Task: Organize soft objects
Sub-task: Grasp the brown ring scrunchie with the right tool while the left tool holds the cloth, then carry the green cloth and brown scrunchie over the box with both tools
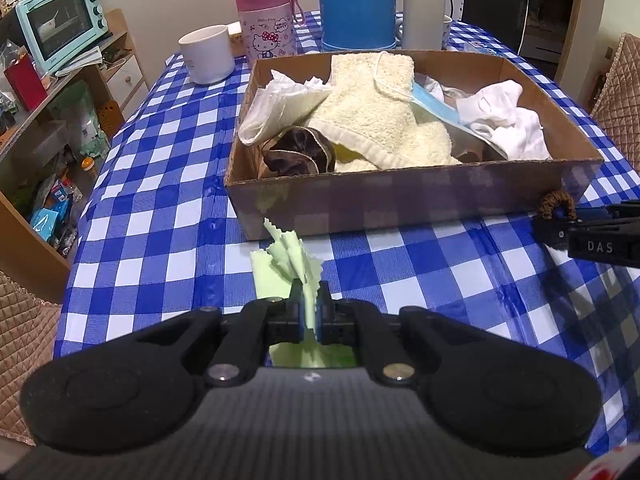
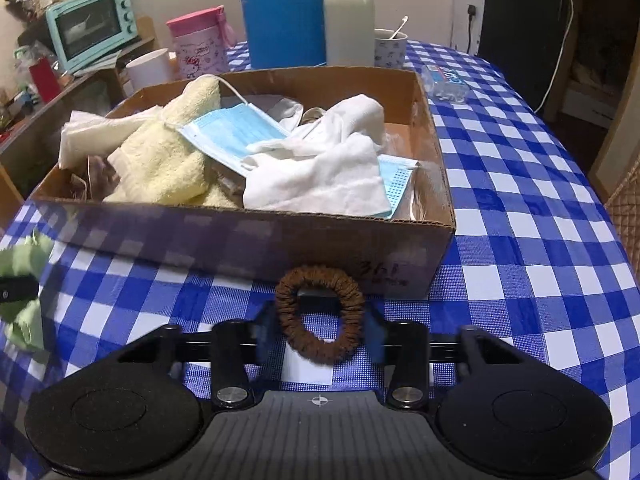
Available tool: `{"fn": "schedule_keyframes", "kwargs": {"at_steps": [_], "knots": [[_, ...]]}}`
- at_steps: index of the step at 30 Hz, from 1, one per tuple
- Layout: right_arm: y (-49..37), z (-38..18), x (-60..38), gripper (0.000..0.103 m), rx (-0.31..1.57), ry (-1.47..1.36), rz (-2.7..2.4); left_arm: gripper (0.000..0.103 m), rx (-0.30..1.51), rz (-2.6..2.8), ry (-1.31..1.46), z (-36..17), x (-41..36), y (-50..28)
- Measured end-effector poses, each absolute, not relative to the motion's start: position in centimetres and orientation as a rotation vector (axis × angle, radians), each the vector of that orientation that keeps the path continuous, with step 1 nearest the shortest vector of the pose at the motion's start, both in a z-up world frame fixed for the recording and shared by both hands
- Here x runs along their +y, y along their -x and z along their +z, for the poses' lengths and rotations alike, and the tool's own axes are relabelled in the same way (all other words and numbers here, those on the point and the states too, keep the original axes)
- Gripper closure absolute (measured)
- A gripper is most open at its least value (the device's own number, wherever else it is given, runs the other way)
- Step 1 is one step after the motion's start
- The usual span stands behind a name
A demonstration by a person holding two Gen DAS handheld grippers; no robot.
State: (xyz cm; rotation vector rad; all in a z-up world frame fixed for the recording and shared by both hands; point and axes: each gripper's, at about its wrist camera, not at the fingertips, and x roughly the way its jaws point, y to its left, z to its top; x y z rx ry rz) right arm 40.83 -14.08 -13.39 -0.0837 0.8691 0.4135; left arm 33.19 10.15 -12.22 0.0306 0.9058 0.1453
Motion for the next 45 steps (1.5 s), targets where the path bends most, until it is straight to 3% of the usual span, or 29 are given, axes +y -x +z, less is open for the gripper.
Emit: {"fn": "schedule_keyframes", "kwargs": {"at_steps": [2, 17, 28, 45], "knots": [[-40.6, -13.4, -14.2, 0.085, 0.865, 0.095, 0.427, 0.098, 0.904, 0.144, -0.031, -12.2, 10.2, -33.2], [-37.9, -9.7, -16.7, 0.087, 0.836, 0.036, 0.485, 0.098, 0.868, 0.137, -0.038, -10.5, 9.7, -31.6], [-37.6, -4.9, -17.8, 0.087, 0.763, 0.011, 0.544, 0.098, 0.737, 0.088, -0.082, -4.9, 9.5, -31.4], [-45.3, -0.8, -15.3, 0.087, 0.682, 0.028, 0.604, 0.098, 0.633, -0.008, -0.207, -0.5, 9.2, -41.1]]}}
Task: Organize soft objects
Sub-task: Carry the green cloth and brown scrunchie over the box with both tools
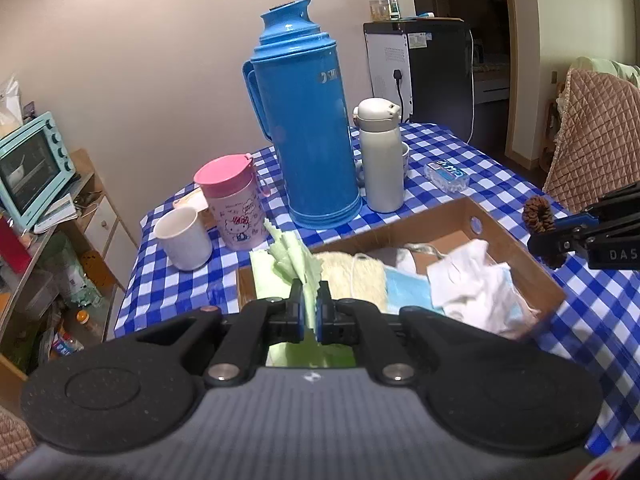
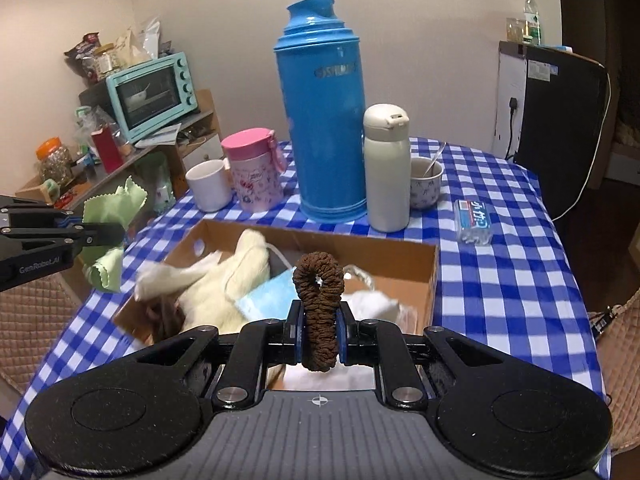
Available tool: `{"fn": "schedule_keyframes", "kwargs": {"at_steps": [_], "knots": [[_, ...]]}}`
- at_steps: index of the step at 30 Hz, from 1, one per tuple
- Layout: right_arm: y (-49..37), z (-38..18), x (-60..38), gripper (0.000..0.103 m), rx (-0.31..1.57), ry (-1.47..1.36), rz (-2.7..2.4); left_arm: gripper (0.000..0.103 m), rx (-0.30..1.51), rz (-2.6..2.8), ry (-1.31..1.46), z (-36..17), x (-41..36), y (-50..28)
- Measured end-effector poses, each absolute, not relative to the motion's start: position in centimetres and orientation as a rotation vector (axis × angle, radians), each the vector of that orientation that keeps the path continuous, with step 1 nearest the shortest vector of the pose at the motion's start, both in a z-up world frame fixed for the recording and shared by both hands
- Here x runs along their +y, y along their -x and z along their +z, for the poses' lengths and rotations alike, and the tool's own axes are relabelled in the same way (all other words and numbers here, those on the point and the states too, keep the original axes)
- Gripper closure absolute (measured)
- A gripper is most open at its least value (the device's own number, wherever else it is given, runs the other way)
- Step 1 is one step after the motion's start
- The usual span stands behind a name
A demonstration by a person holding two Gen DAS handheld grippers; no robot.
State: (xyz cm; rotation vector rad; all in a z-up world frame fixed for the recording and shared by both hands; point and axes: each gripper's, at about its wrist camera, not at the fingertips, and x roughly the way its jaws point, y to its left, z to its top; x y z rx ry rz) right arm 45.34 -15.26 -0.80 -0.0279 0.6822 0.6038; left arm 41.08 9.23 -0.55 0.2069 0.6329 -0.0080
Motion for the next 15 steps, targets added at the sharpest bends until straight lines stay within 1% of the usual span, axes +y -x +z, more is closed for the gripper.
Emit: {"fn": "schedule_keyframes", "kwargs": {"at_steps": [8, 15], "knots": [[-49.7, -1.4, -14.5, 0.087, 0.701, 0.03, 0.586, 0.098, 0.678, -0.012, -0.273, -1.9, 10.0, -45.8], [-52.2, -2.8, -13.6, 0.087, 0.73, 0.037, 0.574, 0.098, 0.724, -0.029, -0.254, -3.6, 10.8, -48.7]]}}
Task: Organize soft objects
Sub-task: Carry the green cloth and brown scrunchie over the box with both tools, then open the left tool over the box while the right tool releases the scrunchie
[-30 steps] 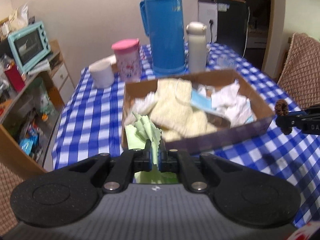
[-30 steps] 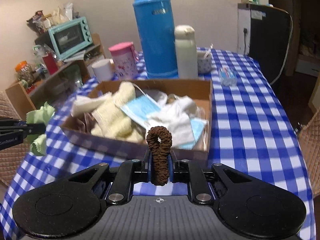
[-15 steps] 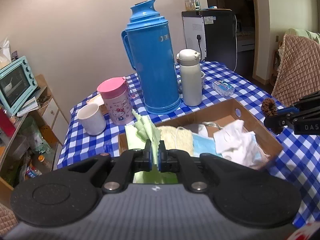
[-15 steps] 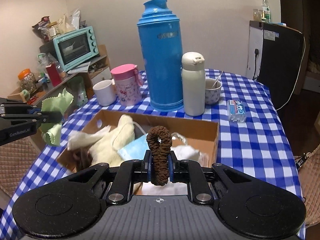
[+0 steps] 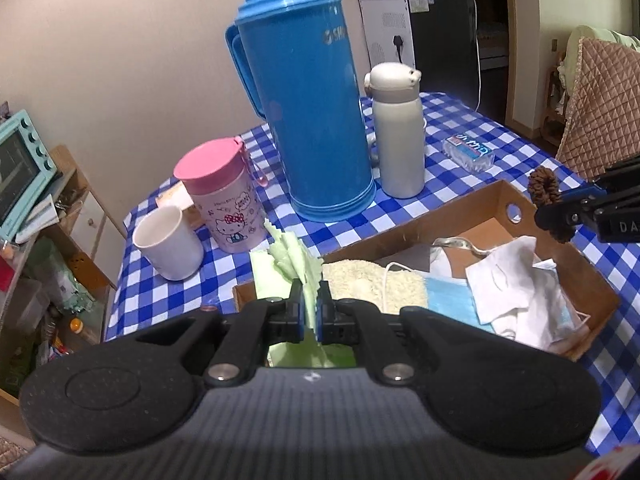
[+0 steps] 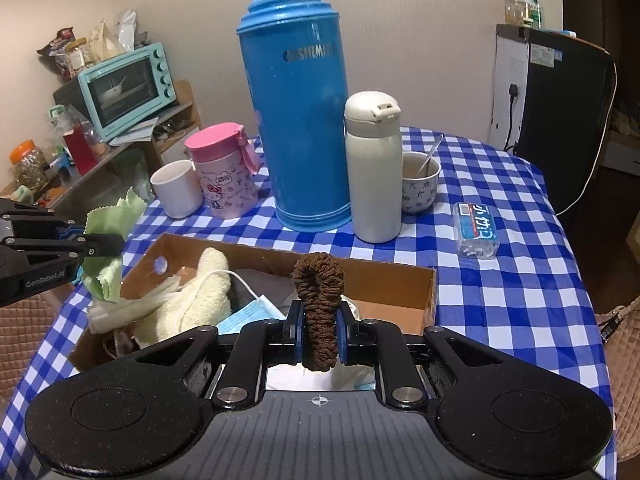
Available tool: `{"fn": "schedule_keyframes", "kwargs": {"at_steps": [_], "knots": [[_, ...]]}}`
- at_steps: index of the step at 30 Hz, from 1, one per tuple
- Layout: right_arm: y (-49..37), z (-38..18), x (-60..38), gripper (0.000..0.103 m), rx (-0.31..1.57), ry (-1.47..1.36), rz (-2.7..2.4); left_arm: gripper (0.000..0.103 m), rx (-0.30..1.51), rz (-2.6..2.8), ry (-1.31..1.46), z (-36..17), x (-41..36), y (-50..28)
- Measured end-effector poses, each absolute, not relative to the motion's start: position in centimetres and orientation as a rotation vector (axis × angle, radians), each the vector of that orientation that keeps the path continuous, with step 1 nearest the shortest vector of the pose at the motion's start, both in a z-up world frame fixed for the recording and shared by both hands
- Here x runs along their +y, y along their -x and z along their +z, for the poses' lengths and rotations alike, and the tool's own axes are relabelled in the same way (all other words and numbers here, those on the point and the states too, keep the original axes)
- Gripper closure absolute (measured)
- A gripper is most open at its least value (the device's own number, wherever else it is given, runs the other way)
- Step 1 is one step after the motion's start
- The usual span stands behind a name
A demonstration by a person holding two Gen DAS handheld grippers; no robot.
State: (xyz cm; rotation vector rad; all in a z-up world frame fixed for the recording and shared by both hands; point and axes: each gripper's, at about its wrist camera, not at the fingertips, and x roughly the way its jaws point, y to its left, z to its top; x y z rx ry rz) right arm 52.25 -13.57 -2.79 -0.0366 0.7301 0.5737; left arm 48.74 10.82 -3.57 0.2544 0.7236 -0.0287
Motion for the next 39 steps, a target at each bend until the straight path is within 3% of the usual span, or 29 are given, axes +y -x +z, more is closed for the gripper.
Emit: {"fn": "schedule_keyframes", "kwargs": {"at_steps": [6, 10, 14, 39], "knots": [[-53.0, -3.6, -13.1, 0.087, 0.744, 0.04, 0.578, 0.097, 0.752, -0.028, -0.254, -4.8, 11.1, -50.3], [-53.3, -3.9, -13.1, 0.087, 0.748, 0.035, 0.573, 0.091, 0.765, -0.038, -0.24, -5.2, 11.1, -50.8], [-53.4, -4.1, -13.1, 0.087, 0.748, 0.028, 0.573, 0.063, 0.778, -0.057, -0.217, -5.5, 11.2, -50.9], [-54.5, -4.0, -11.9, 0.087, 0.722, 0.025, 0.578, 0.056, 0.791, -0.039, -0.186, -5.4, 11.8, -50.5]]}}
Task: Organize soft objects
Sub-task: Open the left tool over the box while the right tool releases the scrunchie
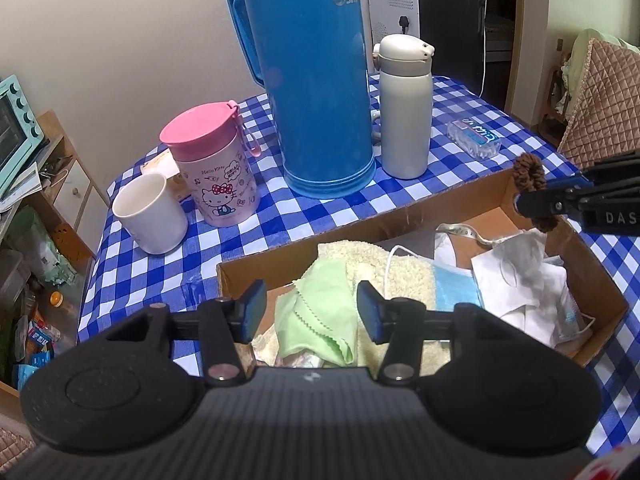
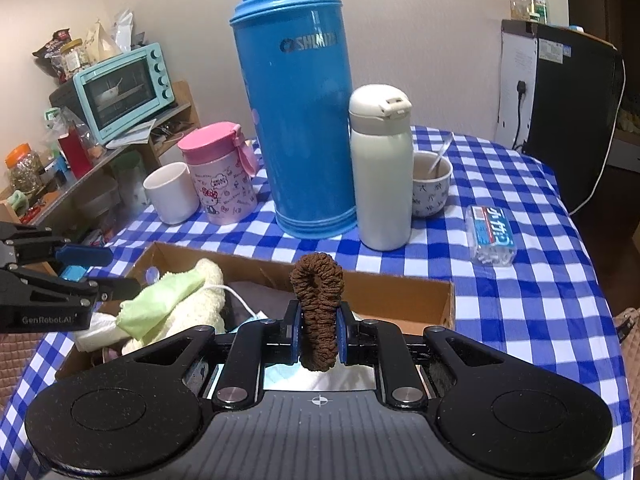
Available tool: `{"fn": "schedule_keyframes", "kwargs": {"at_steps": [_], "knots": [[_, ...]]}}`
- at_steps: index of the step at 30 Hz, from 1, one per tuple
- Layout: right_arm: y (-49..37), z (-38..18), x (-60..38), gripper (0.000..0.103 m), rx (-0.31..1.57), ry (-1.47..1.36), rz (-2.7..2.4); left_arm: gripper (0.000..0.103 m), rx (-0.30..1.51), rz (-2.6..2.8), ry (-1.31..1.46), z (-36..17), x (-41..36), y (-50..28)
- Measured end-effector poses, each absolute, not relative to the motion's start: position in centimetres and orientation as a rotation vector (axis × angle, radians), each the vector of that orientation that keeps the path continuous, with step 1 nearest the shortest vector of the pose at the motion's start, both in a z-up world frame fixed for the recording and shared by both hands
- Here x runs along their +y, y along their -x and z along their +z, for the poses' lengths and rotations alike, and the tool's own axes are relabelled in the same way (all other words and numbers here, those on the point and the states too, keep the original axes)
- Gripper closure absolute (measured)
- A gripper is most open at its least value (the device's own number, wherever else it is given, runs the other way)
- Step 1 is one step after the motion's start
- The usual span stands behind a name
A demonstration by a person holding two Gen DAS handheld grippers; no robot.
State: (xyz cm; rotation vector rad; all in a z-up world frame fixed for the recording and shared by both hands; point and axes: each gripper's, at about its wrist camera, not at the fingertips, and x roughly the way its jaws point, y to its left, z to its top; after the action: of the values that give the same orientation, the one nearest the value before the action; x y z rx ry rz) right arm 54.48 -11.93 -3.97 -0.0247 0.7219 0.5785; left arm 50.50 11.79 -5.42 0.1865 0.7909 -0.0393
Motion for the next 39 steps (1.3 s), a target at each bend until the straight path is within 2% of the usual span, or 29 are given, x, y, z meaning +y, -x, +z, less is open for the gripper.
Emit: {"fn": "schedule_keyframes", "kwargs": {"at_steps": [1, 3, 5, 7, 34, 39], "knots": [[-54.6, -3.9, -11.8, 0.086, 0.719, 0.025, 0.575, 0.056, 0.791, -0.04, -0.184, -5.4, 11.8, -50.5], [-54.8, -3.9, -11.6, 0.074, 0.716, 0.02, 0.567, 0.056, 0.792, -0.039, -0.182, -5.5, 11.9, -50.4], [-54.9, -3.9, -11.5, 0.051, 0.7, 0.009, 0.556, 0.055, 0.793, -0.038, -0.18, -5.5, 11.9, -50.4], [-54.9, -3.8, -11.5, 0.048, 0.682, 0.007, 0.552, 0.055, 0.794, -0.037, -0.18, -5.5, 11.9, -50.4], [-54.0, -4.8, -12.3, 0.043, 0.724, 0.022, 0.556, 0.051, 0.782, -0.035, -0.162, -4.9, 11.7, -50.1], [-53.2, -4.7, -12.8, 0.043, 0.73, 0.019, 0.558, 0.044, 0.77, -0.033, -0.155, -4.3, 11.5, -49.6]]}}
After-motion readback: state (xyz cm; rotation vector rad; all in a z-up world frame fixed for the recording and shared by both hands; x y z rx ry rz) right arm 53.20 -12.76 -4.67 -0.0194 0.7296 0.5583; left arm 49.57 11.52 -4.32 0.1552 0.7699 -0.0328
